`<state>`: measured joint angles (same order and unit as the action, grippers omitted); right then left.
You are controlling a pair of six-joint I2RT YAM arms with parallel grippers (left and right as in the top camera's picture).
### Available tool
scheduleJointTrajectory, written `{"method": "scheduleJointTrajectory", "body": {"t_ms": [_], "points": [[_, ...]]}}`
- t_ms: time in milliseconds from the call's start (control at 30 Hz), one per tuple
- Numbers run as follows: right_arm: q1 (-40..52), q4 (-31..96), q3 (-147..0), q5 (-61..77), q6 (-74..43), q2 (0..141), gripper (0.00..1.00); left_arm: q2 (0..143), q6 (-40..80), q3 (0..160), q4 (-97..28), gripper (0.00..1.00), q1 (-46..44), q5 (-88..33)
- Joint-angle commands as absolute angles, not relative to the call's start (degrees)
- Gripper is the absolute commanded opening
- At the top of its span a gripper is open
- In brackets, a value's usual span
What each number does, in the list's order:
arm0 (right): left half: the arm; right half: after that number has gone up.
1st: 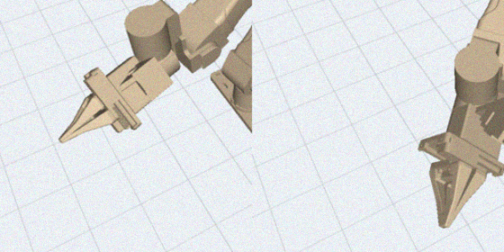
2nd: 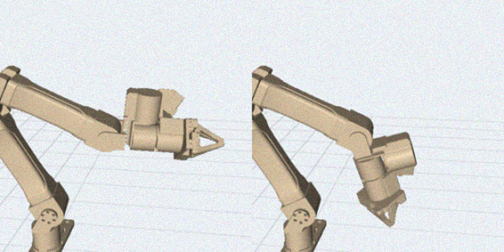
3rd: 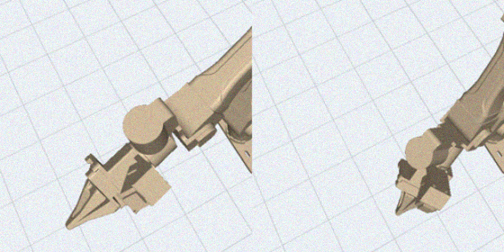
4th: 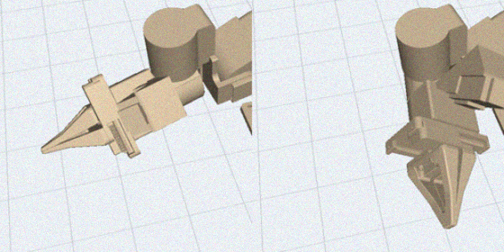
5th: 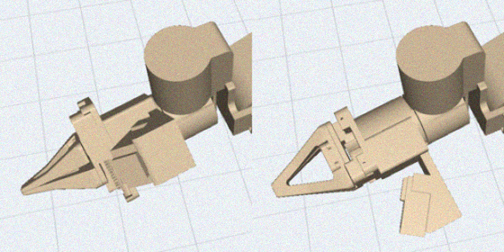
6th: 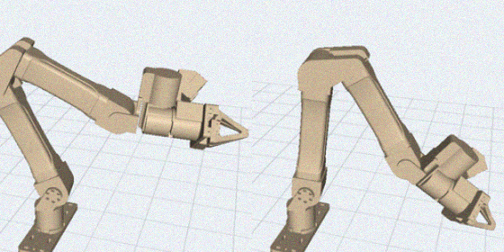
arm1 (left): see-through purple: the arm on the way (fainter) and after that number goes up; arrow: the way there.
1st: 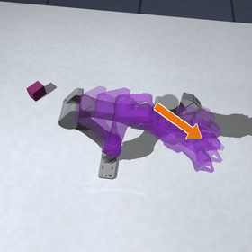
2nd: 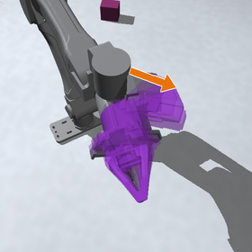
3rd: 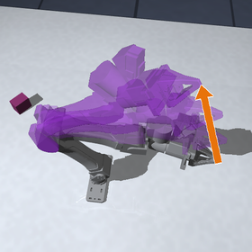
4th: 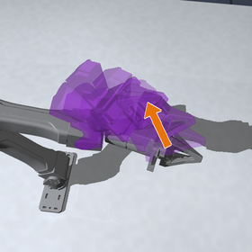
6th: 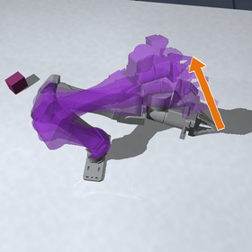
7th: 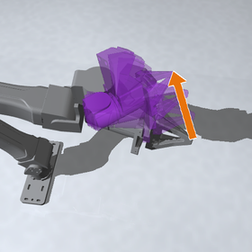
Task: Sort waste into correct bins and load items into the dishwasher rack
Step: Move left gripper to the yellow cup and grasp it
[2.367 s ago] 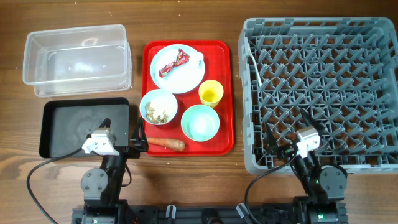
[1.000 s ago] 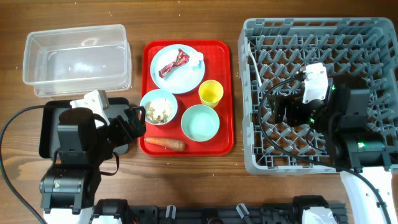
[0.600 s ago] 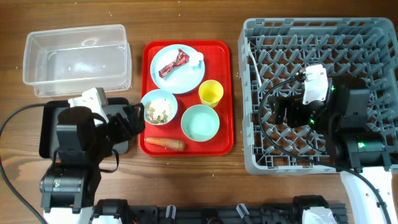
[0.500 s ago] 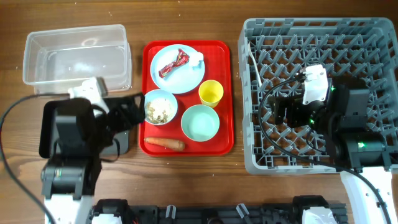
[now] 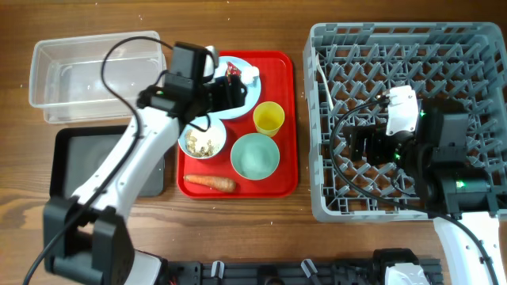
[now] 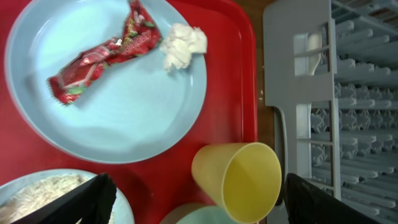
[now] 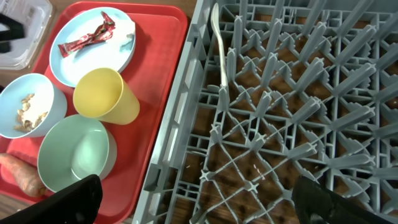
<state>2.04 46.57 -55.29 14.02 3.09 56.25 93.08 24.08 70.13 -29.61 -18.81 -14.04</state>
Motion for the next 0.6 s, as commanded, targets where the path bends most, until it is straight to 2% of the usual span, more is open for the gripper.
{"method": "scheduleJointTrajectory", "body": {"t_ms": [0, 67, 167, 200, 300, 367, 567], "points": [[1.8, 46.7, -56.2, 13.2, 2.8, 57.1, 1.00, 97.1, 23.0, 71.2, -27.0, 0.87, -23.0, -11.5], [1.8, 46.8, -56.2, 13.2, 2.8, 58.0, 1.00, 99.0, 23.0, 71.2, -26.9, 0.85, -24.3, -11.0], [1.8, 46.9, -56.2, 13.3, 2.8, 59.6, 1.00, 101.8, 23.0, 71.2, -26.9, 0.73, -26.4, -11.0], [1.8, 46.9, -56.2, 13.3, 2.8, 59.8, 1.00, 102.1, 23.0, 71.2, -26.9, 0.68, -26.6, -11.0], [1.8, 46.8, -56.2, 13.3, 2.8, 60.1, 1.00, 103.5, 23.0, 71.2, -26.9, 0.39, -26.9, -10.9], [1.8, 46.8, -56.2, 13.3, 2.8, 60.1, 1.00, 104.4, 23.0, 71.2, -26.9, 0.25, -26.9, -10.9], [1.8, 46.8, -56.2, 13.3, 2.8, 60.1, 1.00, 104.9, 23.0, 71.2, -27.0, 0.23, -26.9, -10.9]]}}
